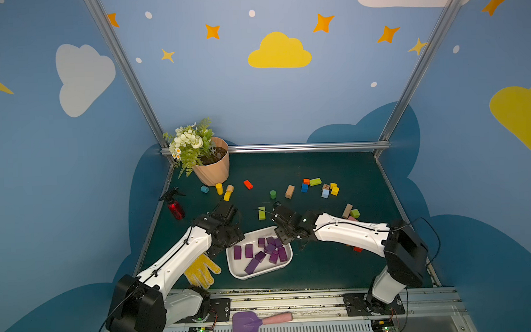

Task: Pick purple bricks into the storage bin
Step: Move the storage box to the center of the board.

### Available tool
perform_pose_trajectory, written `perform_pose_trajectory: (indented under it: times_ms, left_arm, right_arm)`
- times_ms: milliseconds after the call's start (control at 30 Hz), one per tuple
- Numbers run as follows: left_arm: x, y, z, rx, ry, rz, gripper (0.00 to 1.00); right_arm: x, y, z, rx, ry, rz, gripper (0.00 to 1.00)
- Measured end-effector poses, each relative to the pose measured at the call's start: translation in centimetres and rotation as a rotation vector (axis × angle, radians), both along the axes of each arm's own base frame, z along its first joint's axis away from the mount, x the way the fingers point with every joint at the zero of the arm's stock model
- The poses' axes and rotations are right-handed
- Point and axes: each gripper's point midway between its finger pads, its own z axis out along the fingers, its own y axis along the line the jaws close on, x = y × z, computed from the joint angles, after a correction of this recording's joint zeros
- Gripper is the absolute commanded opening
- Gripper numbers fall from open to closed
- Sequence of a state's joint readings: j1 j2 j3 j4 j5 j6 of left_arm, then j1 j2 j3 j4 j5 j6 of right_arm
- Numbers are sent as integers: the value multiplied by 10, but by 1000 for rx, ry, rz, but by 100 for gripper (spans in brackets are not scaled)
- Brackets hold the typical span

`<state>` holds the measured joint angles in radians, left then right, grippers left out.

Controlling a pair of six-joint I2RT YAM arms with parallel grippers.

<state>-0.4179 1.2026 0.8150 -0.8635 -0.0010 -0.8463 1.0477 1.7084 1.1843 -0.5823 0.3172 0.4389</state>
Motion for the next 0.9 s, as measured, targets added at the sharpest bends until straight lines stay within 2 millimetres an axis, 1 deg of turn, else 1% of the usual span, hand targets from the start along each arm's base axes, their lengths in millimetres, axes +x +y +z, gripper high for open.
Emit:
perform_pose_trajectory:
  times_ms: [100,267,333,400,500,600,800,900]
  left_arm:
    - [0,0,0,0,0,-3,100]
    - [0,-1,0,-1,1,-11,100]
    - [0,-1,0,1,1,-16,100]
    - [0,-1,0,2,1,-21,100]
    - [0,-1,0,2,0,-26,100]
    - [1,-3,0,-8,-3,-40,100]
    - [6,-9,2,-30,-24,-73,100]
    - [10,-13,2,-44,-38,-91,100]
  right_arm:
    - [-1,-4,-14,-15,32,-34,58]
    - [0,-24,-32,-25,75,-101,54]
    - [1,-37,-36,-23,87,-132,54]
    - [2,-57,-37,-23,92,-169,54]
    - [6,-86,-33,-14,91,-226,54]
    - [12,-109,-25,14,73,-267,54]
    - [26,-141,-8,78,33,-328,55]
    - [33,-152,1,103,18,-351,56]
